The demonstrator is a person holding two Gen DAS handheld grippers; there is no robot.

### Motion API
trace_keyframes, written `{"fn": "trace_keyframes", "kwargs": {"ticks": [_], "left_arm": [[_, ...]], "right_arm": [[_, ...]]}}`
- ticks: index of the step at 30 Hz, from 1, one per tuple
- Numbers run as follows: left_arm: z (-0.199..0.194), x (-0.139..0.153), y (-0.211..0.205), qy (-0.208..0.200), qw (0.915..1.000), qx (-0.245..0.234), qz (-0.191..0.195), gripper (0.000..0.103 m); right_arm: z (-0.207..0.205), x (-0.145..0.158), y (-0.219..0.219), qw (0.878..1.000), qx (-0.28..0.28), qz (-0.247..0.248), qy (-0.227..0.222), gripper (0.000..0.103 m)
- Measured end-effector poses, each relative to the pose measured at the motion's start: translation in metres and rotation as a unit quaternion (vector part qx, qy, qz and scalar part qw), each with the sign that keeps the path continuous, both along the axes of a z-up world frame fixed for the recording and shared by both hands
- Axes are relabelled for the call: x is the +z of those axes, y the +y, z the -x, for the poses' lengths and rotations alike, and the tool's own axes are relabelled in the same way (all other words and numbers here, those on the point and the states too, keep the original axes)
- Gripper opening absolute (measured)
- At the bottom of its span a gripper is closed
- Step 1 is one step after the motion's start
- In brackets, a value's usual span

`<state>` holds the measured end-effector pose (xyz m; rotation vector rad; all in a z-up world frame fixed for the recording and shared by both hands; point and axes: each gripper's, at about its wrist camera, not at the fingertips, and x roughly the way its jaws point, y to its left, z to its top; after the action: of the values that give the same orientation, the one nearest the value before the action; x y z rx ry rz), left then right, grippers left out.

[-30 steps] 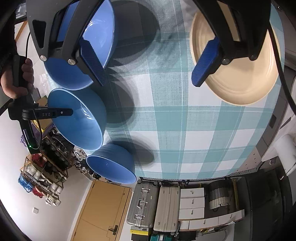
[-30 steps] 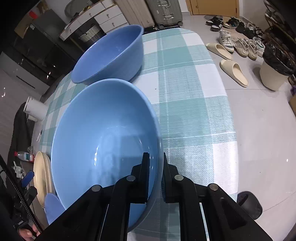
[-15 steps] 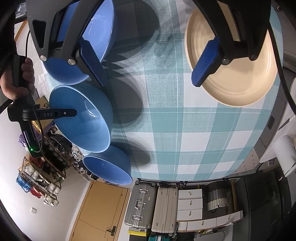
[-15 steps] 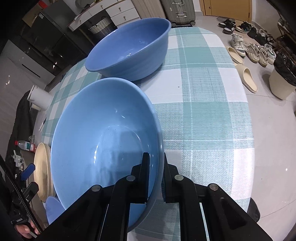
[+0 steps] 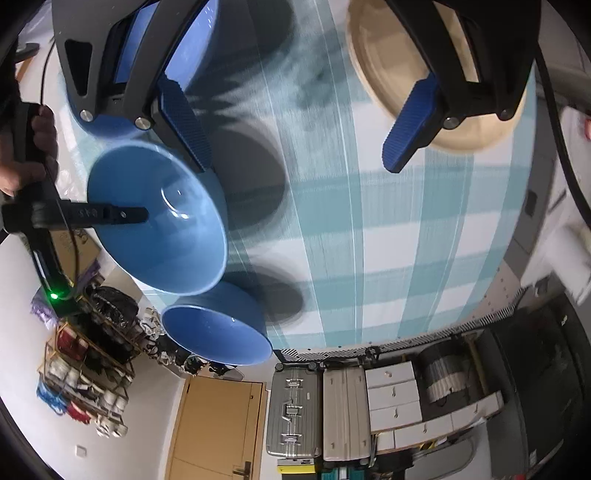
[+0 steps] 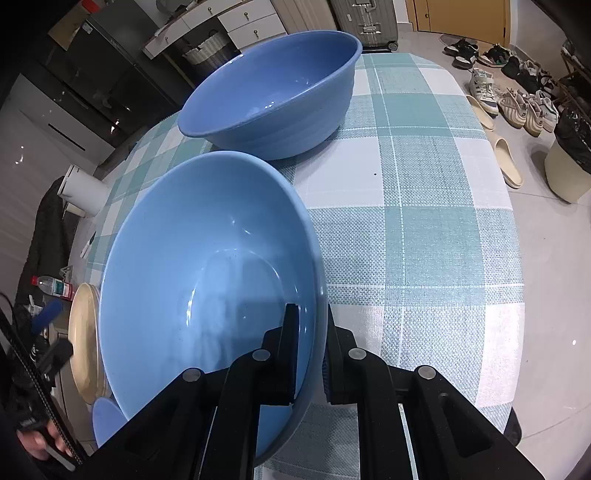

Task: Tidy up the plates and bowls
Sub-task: 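Lift the middle blue bowl with the right tool while the left tool grasps another blue bowl's rim, then tilt and carry the right tool's bowl over the bowl held by the left tool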

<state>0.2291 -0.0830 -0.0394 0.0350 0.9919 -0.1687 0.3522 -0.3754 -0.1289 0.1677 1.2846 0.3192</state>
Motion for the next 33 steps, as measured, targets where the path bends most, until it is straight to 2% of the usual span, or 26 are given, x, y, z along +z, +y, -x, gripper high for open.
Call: {"fn": "trace_keyframes", "kwargs": {"ticks": [9,16,19,20,23,24,26,29,33], "left_arm": [[-0.048,-0.027,-0.037,0.063,0.9969,-0.046,0.006,0.094],[-0.065,-0.046,-0.046,0.093,0.9949,-0.034,0.019,0.093],[-0.066,-0.047,-0.047,0.085,0.9954,-0.032,0.029,0.090],[-0.065,-0.046,-0.047,0.080,0.9957,-0.034,0.032,0.084],[-0.067,-0.048,-0.047,0.089,0.9927,-0.052,0.063,0.039],[-0.069,-0.050,-0.047,0.096,0.9919,-0.051,0.065,0.032],[-0.070,-0.053,-0.047,0.100,0.9911,-0.055,0.069,0.022],[-0.067,-0.053,-0.051,0.103,0.9898,-0.067,0.071,0.013],[-0.064,-0.049,-0.059,0.101,0.9907,-0.073,0.054,0.013]], "right_arm": [[0.000,0.000,0.001,1.000,0.004,-0.003,-0.007,0.011],[0.001,-0.001,0.000,1.000,0.004,-0.010,-0.010,0.011],[0.001,0.000,-0.001,1.000,0.006,-0.008,-0.013,0.011],[0.002,0.000,-0.001,1.000,0.007,-0.008,-0.013,0.011],[0.002,-0.001,-0.002,1.000,0.008,-0.016,-0.016,0.011],[0.002,-0.001,-0.001,1.000,0.010,-0.019,-0.018,0.011],[0.001,-0.001,-0.001,1.000,0.008,-0.024,-0.018,0.011],[0.001,-0.001,-0.001,0.999,-0.002,-0.030,-0.016,0.011],[-0.001,0.001,0.001,0.999,-0.005,-0.032,-0.018,0.011]]}}
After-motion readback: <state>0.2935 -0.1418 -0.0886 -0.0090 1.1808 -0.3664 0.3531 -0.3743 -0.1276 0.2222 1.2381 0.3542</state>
